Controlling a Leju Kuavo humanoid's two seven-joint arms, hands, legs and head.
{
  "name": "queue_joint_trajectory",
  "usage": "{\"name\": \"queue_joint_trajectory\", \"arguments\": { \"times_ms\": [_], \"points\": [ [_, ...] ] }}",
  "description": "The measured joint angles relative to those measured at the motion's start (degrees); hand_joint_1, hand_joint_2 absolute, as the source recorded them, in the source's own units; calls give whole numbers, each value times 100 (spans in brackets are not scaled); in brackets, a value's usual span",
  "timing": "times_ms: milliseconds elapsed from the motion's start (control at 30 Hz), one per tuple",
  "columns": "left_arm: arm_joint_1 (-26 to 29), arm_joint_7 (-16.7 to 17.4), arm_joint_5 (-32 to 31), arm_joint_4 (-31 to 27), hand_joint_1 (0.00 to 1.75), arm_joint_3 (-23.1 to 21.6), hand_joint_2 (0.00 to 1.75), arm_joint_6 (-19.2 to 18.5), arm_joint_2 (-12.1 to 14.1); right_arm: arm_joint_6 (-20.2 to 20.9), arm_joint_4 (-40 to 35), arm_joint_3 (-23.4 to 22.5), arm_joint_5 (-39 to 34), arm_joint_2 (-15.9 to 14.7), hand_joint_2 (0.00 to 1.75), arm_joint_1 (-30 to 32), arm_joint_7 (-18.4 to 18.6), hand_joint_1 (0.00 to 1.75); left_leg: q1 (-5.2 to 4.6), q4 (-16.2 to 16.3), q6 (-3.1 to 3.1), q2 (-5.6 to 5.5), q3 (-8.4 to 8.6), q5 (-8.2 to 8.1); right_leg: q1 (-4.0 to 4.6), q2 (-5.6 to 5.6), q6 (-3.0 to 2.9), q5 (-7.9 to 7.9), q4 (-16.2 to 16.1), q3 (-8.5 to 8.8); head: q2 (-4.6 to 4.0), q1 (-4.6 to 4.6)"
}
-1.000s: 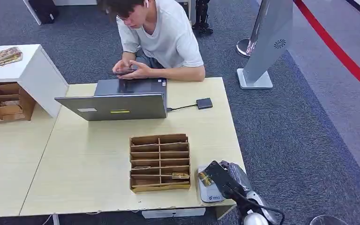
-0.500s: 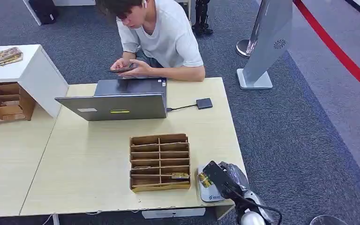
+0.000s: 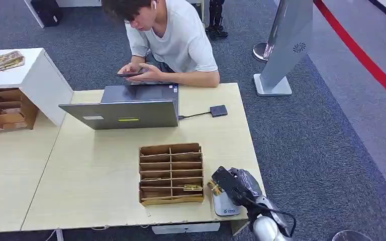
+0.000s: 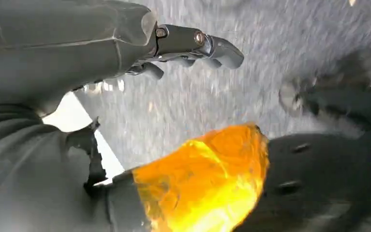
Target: Pass the card to the sensor for recognition and then transmit it.
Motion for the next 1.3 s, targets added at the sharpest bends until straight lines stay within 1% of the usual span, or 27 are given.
{"name": "queue_joint_trajectory", "arguments": {
  "times_ms": [67, 133, 267, 333, 500, 533, 600, 633, 667, 833, 1067, 1300],
  "points": [
    [-8, -167, 103, 249, 0, 133, 0, -380, 185, 26, 117, 46, -62, 2, 175, -104, -55, 175, 0, 0, -3, 0, 1, 2, 0, 0, -1, 1, 0, 1, 0, 0],
    [10, -241, 150, 428, 0, 220, 0, -563, 353, 31, 204, 94, -84, 2, 175, -173, -81, 175, 1, 0, -4, 1, 1, 3, 0, 1, -2, 2, 0, 1, 0, 0],
    [28, -261, 172, 645, 0, 336, 0, -651, 564, 31, 309, 138, -112, 5, 175, -259, -116, 175, 1, 0, -6, -1, 1, 4, 0, -1, -4, 3, 0, 1, 0, -2],
    [18, -261, 175, 703, 0, 362, 0, -657, 615, 31, 337, 149, -114, 5, 175, -283, -118, 175, 1, 0, -6, 0, 2, 4, 0, 0, -6, 4, 0, 1, 0, 0],
    [16, -263, 179, 806, 0, 437, 0, -698, 645, 31, 392, 177, -114, 7, 175, -320, -125, 175, 0, 0, -6, 0, 1, 4, 0, 1, -7, 5, 0, 1, 0, 0],
    [17, -245, 233, 824, 0, 445, 0, -854, 674, 31, 405, 184, -125, 9, 175, -330, -149, 175, 0, 0, -6, 0, 2, 4, 0, 1, -7, 5, 0, 2, 0, 0],
    [69, -235, 304, 837, 0, 509, 0, -1375, 790, 18, 449, 219, -200, 7, 175, -364, -217, 175, 3, 0, -7, 3, 2, 4, 1, 4, -9, 7, 0, 2, 0, 0],
    [97, -276, 321, 850, 0, 551, 0, -1566, 846, -11, 477, 240, -226, 7, 175, -382, -247, 175, 4, 0, -7, 4, 3, 5, 1, 5, -13, 9, 0, 1, 0, 2],
    [122, -285, 328, 863, 0, 579, 0, -1621, 885, -35, 490, 251, -259, 7, 175, -389, -278, 175, 4, 0, -9, 4, 4, 6, 1, 5, -13, 9, 0, 0, 0, 0],
    [222, -309, 352, 874, 0, 662, 0, -1715, 1043, -162, 486, 343, -387, -4, 175, -405, -359, 175, 5, -1, -10, 3, 1, 6, 2, 5, -14, 9, 2, -2, 0, -2],
    [290, -341, 369, 885, 0, 773, 0, -1750, 1096, -269, 101, 531, -497, -100, 175, -394, -402, 175, 4, -1, -10, 3, -2, 7, 2, 3, -13, 9, 2, -5, 0, 2],
    [311, -344, 369, 905, 0, 795, 0, -1750, 1102, -269, -100, 588, -506, -164, 175, -381, -402, 175, 3, -1, -10, 3, -6, 6, 2, 3, -13, 9, 2, -8, 0, 0]
  ]
}}
